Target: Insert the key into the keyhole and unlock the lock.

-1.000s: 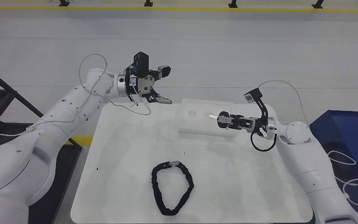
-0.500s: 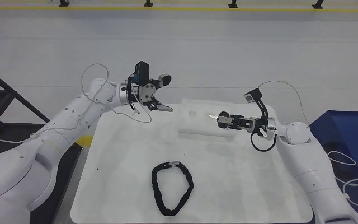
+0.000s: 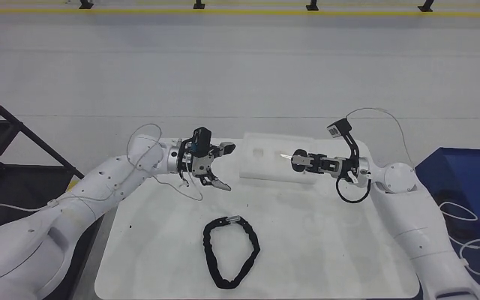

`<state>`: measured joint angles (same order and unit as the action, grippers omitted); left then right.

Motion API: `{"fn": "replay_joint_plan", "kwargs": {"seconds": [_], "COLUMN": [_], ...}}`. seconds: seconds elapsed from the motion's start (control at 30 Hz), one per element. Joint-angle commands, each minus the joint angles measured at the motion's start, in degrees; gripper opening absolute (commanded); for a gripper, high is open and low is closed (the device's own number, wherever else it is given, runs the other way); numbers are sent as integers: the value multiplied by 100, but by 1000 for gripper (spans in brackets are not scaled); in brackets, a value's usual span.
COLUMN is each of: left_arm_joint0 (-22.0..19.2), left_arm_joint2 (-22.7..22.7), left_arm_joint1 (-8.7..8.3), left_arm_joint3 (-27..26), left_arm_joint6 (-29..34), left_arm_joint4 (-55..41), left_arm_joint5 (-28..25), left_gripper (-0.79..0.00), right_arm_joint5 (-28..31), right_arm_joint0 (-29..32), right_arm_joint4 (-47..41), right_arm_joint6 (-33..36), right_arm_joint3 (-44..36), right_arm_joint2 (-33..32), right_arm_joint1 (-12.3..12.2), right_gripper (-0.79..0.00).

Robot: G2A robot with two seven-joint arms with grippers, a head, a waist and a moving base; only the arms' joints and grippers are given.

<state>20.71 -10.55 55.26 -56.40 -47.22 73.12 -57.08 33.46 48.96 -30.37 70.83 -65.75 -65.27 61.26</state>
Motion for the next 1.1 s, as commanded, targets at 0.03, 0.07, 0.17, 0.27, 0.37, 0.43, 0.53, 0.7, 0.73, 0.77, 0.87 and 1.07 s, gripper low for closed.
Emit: {"fn": "replay_joint_plan", "kwargs": {"seconds": [0.03,0.07,0.17,0.27,0.37,0.43,0.53,0.7,0.73,0.77,0.87,1.07], "left_arm_joint0": [99,168,275,397,533,585,626,635,635,635,635,655], "left_arm_joint2": [70,81,81,81,81,81,81,81,81,81,81,65], "left_arm_joint1": [3,16,71,173,319,432,597,631,631,631,631,630], "left_arm_joint3": [-11,6,53,205,429,602,840,895,895,895,895,897], "left_arm_joint6": [36,72,93,105,181,177,94,93,93,93,93,99], "left_arm_joint4": [295,459,799,1265,1745,1913,2075,2079,2079,2079,2079,2042], "left_arm_joint5": [-36,-72,-92,-92,-92,-92,-92,-92,-92,-92,-92,-52], "left_gripper": [0,0,0,0,0,0,0,0,0,0,0,0], "right_arm_joint5": [0,0,0,0,0,0,0,0,0,0,0,0], "right_arm_joint0": [0,0,0,0,0,0,0,0,0,0,0,0], "right_arm_joint4": [0,0,0,0,0,0,0,0,0,0,0,0], "right_arm_joint6": [0,0,0,0,0,0,0,0,0,0,0,0], "right_arm_joint3": [0,0,0,0,0,0,0,0,0,0,0,0], "right_arm_joint2": [0,0,0,0,0,0,0,0,0,0,0,0], "right_arm_joint1": [0,0,0,0,0,0,0,0,0,0,0,0], "right_gripper": [-785,-785,-785,-785,-785,-785,-785,-785,-785,-785,-785,-785]}}
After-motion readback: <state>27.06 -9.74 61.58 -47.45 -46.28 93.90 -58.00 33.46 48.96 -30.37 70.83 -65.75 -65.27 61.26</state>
